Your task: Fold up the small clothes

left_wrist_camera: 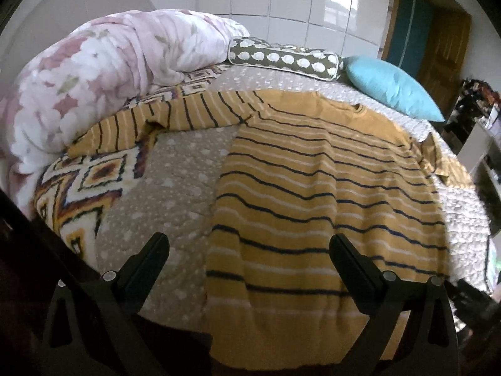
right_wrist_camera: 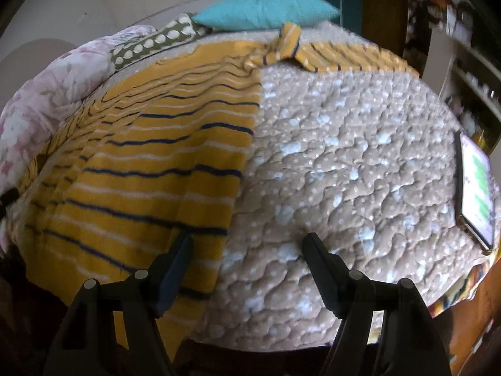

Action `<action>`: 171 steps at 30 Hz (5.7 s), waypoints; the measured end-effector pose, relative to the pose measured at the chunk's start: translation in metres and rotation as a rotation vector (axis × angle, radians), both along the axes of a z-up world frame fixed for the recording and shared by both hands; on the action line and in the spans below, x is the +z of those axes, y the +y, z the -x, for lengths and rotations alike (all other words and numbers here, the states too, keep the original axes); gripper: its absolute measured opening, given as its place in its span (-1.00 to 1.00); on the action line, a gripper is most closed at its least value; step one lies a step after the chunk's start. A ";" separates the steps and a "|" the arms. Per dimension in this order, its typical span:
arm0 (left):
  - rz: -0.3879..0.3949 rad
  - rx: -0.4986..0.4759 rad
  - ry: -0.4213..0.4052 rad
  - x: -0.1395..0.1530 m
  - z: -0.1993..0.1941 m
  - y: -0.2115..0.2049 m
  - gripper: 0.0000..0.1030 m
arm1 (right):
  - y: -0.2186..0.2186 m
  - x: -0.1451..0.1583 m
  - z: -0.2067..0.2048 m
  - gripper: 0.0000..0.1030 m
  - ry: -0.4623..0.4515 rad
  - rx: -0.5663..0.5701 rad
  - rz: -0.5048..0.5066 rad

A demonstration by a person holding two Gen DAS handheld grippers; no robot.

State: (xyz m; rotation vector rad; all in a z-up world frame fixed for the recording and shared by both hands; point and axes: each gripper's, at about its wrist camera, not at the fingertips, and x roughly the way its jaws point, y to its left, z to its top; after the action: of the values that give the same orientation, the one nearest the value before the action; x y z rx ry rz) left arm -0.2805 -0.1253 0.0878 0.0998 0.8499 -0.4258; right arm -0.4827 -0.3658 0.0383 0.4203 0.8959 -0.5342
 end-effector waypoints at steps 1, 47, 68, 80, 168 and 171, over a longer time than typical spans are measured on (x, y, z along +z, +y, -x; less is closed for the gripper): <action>0.010 0.000 0.005 0.003 0.002 0.001 0.98 | 0.004 0.001 -0.001 0.10 -0.007 0.013 -0.011; -0.011 -0.069 0.013 0.011 0.018 -0.048 0.98 | -0.408 0.017 -0.006 -0.89 -0.439 -0.641 -0.358; 0.137 0.110 -0.033 0.023 -0.008 0.061 0.98 | -0.180 0.136 -0.220 -0.91 -0.224 -0.051 0.093; 0.198 0.230 -0.064 0.021 -0.017 0.132 0.98 | 0.047 0.005 -0.401 -0.90 0.089 0.386 0.241; 0.148 0.134 -0.020 0.001 -0.021 0.099 0.98 | 0.018 0.028 -0.429 -0.18 -0.037 0.459 -0.198; 0.160 0.158 -0.016 -0.001 -0.027 0.110 0.98 | 0.053 0.028 -0.463 -0.14 -0.011 0.499 -0.163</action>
State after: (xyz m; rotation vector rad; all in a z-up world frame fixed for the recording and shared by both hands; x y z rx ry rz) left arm -0.2536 -0.0156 0.0863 -0.1107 0.7985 -0.3426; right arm -0.0196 -0.3131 0.0668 0.3293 0.9954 -0.0008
